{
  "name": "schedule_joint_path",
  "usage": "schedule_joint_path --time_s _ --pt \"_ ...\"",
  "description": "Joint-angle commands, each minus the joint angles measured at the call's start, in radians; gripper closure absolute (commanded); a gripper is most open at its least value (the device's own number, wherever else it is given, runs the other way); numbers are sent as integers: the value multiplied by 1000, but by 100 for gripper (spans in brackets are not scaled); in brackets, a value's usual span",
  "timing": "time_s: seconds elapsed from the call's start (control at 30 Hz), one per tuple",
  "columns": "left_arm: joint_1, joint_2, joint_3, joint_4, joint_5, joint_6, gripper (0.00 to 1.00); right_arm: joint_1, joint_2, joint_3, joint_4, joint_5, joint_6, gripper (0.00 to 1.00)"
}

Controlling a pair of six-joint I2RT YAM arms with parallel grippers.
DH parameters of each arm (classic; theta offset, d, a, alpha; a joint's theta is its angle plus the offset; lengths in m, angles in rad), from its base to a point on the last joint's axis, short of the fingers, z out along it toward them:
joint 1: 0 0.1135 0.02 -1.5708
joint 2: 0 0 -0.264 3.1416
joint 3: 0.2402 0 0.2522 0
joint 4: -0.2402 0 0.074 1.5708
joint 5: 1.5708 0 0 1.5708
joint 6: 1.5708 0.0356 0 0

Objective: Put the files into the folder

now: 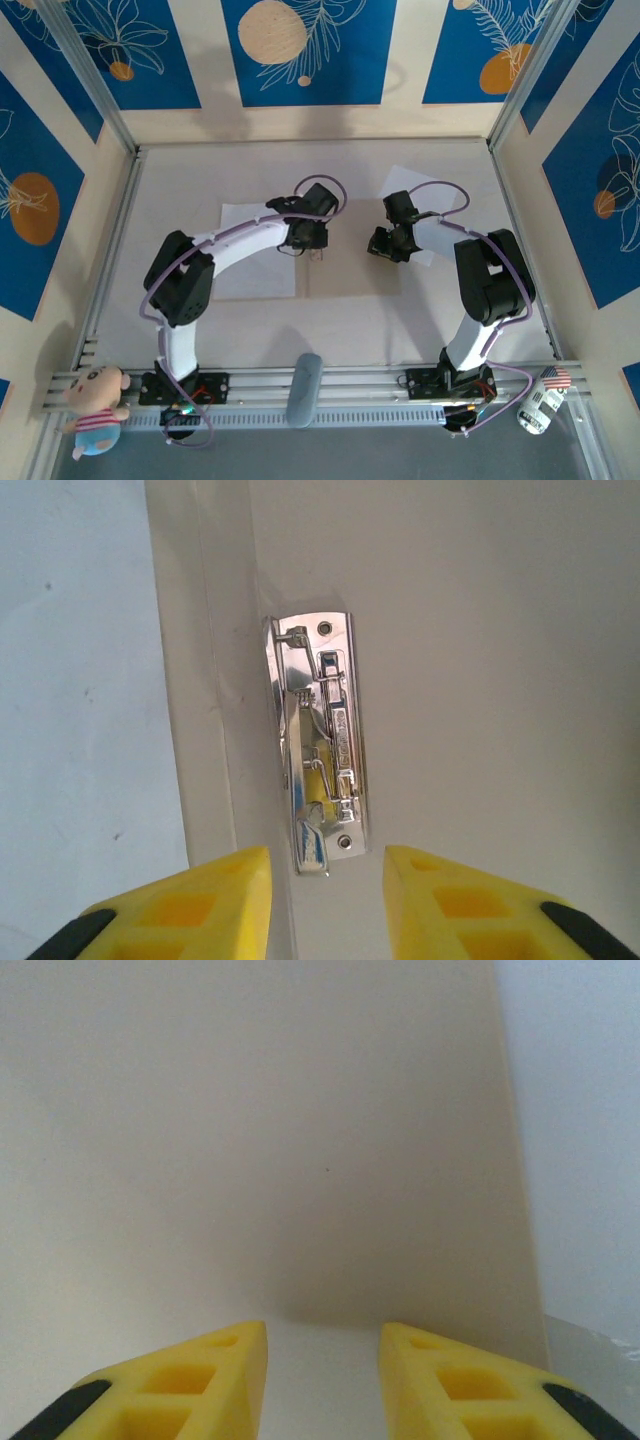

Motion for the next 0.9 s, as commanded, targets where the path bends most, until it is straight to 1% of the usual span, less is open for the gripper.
schedule_joint_path --time_s 0.0,0.1,0.2,0.37,0.53,0.67,0.87 --pt "11 -75 20 -37 -25 32 66 10 19 -6 -6 -33 -11 64" --pt "11 -103 -17 -27 9 43 67 9 19 -2 -11 -33 -11 64" --pt "11 -122 -83 9 53 49 75 13 16 1 -15 -30 -12 64" --pt "9 -118 -183 61 92 53 86 15 14 5 -22 -27 -12 64" --pt "9 -98 -231 103 116 48 89 19 15 5 -25 -25 -10 63" --pt "12 -50 -204 102 80 61 90 21 16 7 -26 -24 -9 63" --pt "40 31 -84 61 19 97 92 26 15 7 -33 -21 -10 64"
